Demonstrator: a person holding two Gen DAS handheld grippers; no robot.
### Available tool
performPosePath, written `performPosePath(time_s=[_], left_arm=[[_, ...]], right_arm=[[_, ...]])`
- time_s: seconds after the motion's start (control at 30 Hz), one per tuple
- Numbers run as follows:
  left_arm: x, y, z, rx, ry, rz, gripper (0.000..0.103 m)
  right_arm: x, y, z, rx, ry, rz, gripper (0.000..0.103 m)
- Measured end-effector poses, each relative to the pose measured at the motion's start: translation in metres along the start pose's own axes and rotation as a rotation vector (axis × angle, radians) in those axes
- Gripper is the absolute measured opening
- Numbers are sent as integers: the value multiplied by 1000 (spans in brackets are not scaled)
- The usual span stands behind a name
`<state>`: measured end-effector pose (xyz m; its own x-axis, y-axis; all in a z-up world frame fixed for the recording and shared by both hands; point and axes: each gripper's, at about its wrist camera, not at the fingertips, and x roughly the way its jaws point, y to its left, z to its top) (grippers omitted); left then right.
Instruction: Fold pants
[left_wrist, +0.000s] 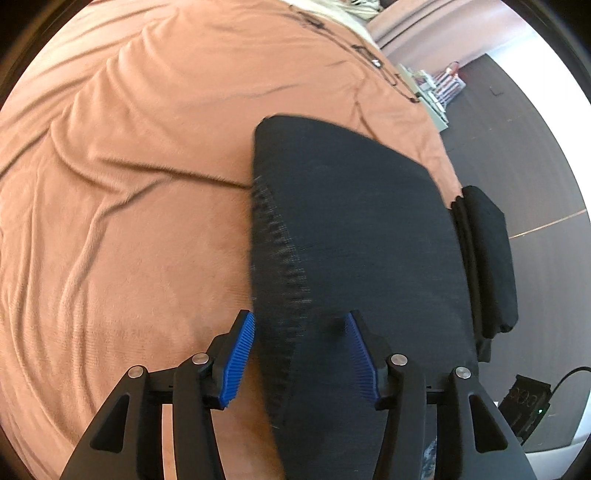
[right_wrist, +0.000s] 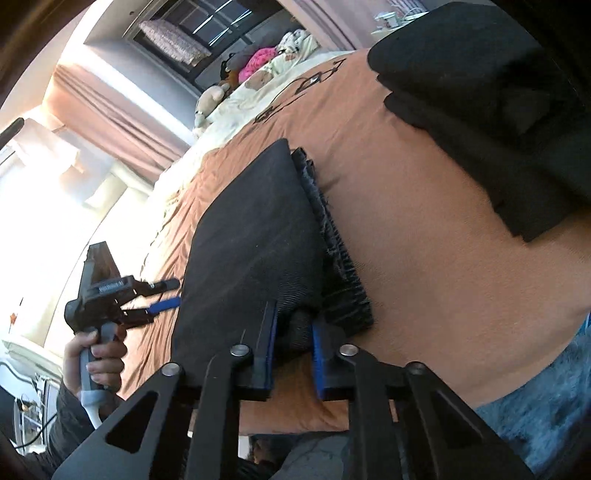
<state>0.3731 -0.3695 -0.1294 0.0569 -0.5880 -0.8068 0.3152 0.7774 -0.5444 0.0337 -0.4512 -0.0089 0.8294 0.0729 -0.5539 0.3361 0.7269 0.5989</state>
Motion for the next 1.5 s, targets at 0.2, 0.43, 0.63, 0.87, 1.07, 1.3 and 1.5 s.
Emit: performPosePath(time_s=[0.2,0.43,0.63,0.87,1.07,1.3,1.5], left_arm=[[15,13,-7,-34,36,-72,60],[29,25,-8,-77,67,-213,60],[30,29,-10,-91,50,-245,49],[9,23,-2,-76,-26,-257,26],[-13,22,2,-49,-55,-228,24],[-41,54,4,-74,-83,-198,24],[-64,80,2,-85,-100,-165,24]], right_arm=[[6,-8,-8,36,7,-24,11],[4,-4,-5,39,17,-22,11],[-2,2,0,18,21,-15,17],[-12,9,14,-3,-13,-47,30],[3,10,24,-8,3,-63,49],[56,28,13,-13,128,-53,49],[81,59,-3,-46,188,5,40]])
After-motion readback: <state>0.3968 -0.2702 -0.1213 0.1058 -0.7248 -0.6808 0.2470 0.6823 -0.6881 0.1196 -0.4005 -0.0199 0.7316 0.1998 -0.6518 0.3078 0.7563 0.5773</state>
